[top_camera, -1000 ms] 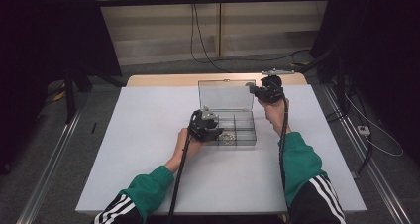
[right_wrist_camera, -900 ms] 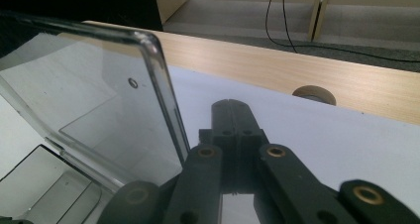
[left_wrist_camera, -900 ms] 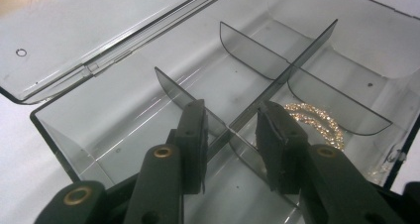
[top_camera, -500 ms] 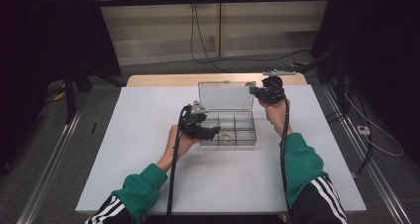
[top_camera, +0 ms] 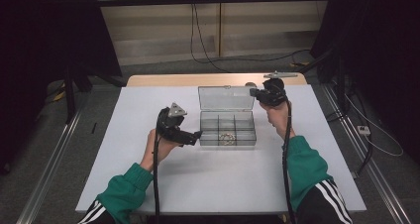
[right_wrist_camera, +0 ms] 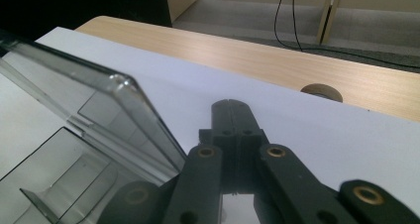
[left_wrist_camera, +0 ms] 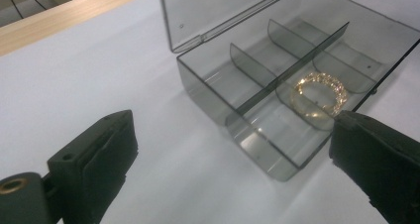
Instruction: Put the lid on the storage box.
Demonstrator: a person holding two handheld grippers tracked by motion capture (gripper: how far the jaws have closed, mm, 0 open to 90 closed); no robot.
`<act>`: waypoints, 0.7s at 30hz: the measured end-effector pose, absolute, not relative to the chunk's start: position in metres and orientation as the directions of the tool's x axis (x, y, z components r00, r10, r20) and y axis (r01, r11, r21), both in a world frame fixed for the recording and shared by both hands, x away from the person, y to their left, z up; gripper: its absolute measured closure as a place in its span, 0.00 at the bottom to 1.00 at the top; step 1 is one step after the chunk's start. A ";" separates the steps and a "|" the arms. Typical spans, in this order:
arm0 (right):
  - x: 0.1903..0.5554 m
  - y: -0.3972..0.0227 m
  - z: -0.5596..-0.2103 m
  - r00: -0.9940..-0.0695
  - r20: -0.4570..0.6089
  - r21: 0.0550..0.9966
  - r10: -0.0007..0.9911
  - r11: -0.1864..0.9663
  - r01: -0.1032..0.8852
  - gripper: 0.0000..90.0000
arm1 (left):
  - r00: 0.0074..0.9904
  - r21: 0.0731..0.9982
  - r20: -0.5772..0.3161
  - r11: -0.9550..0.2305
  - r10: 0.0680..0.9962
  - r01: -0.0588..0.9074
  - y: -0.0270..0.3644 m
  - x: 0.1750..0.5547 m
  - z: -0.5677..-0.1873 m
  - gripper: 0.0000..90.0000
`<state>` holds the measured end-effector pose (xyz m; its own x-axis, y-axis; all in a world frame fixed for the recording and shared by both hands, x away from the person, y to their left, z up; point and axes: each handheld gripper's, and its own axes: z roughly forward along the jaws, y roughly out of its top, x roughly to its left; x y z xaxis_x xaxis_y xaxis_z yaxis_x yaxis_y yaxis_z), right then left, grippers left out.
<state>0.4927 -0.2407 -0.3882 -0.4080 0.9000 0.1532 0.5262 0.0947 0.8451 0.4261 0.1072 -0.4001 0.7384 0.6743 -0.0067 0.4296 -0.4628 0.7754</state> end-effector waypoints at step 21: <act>0.428 -0.245 -0.390 -0.474 0.039 0.806 0.880 0.252 0.535 0.91 | 0.741 0.779 0.014 -0.471 0.672 0.413 0.132 0.396 -0.398 0.00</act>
